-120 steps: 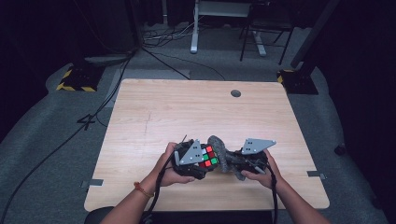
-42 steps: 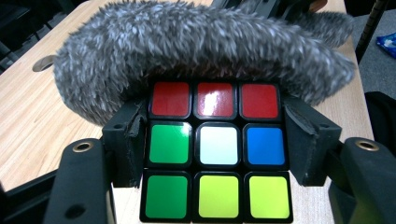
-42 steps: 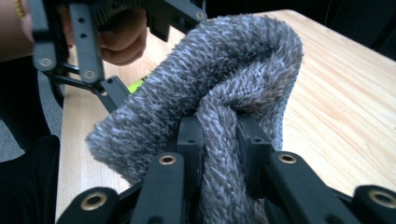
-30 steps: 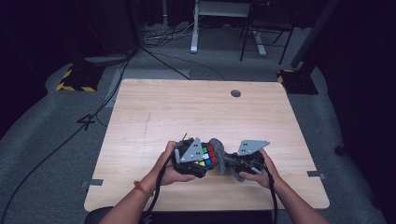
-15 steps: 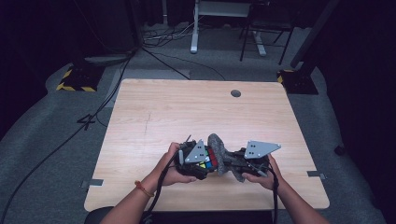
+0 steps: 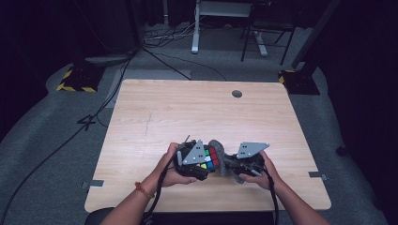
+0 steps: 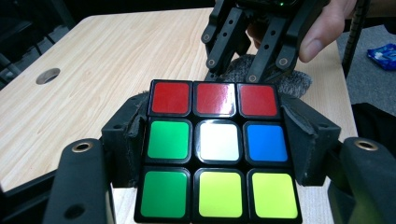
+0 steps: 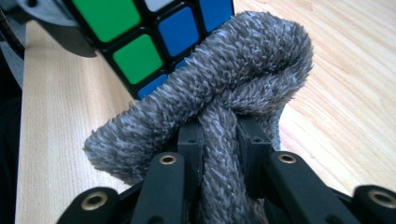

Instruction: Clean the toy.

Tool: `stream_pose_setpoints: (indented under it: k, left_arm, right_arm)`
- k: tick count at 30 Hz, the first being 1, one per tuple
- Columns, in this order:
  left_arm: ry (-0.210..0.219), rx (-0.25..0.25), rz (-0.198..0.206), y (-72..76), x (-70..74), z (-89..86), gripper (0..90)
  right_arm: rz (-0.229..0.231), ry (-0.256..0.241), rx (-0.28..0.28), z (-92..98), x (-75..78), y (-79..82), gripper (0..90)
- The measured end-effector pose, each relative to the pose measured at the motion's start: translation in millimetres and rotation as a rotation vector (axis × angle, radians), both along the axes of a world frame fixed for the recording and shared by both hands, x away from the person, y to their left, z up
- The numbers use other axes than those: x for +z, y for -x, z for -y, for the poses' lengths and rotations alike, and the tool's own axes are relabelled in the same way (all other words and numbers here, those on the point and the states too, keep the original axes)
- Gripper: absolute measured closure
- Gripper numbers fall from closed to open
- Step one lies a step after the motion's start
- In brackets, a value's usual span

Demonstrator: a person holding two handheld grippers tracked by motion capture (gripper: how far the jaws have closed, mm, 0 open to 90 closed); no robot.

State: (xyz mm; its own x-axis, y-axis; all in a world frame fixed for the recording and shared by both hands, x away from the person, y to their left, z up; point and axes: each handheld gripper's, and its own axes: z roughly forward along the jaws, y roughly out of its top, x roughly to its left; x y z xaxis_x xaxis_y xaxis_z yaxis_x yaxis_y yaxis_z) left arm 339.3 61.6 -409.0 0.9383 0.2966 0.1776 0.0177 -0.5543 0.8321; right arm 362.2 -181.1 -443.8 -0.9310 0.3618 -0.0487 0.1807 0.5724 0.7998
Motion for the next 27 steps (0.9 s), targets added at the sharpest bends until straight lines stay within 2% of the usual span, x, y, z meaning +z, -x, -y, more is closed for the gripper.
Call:
stream_pose_setpoints:
  k: [3,7,9,11,13,14,16,18,22,25,27]
  left_arm:
    - [-0.01,0.006,0.0,-0.4,-0.6,-0.9,33.4]
    - [-0.037,0.006,-0.001,-1.3,-4.5,2.0,33.4]
    - [-0.038,0.001,-0.006,-1.6,-5.2,2.6,33.5]
    - [-0.048,0.001,-0.009,-1.7,-6.5,3.9,33.5]
    - [-0.065,0.002,-0.005,-1.4,-7.6,5.6,33.5]
    - [-0.065,0.003,-0.013,-1.3,-8.2,6.1,33.5]
    - [-0.072,0.008,0.002,-0.7,-8.6,6.6,33.5]
    - [-0.055,0.002,0.003,0.1,-6.9,5.9,33.5]
    - [-0.009,-0.005,0.013,2.6,-1.1,2.3,33.5]
    - [0.019,-0.018,0.011,3.9,1.0,1.1,33.5]
    - [0.031,-0.025,0.014,3.7,1.1,0.2,33.4]
  right_arm:
    - [0.003,-0.032,0.001,2.2,3.6,1.8,75.0]
    - [0.039,-0.107,0.019,4.7,18.5,9.0,75.0]
    - [0.067,-0.107,0.02,4.3,21.9,12.3,75.0]
    - [0.061,-0.138,0.027,6.6,23.4,13.1,75.0]
    - [0.065,-0.148,0.031,7.7,24.9,14.0,75.1]
    - [0.071,-0.136,0.027,6.7,24.5,14.6,75.1]
    - [0.07,-0.087,0.011,3.5,20.1,14.5,75.2]
    - [0.069,-0.045,-0.002,1.7,15.6,12.7,75.1]
    - [0.027,0.009,-0.023,1.4,3.8,4.5,75.1]
    - [-0.02,0.024,-0.028,-0.3,-5.3,0.3,75.1]
    - [-0.061,-0.007,-0.022,-0.1,-7.1,-1.7,75.0]
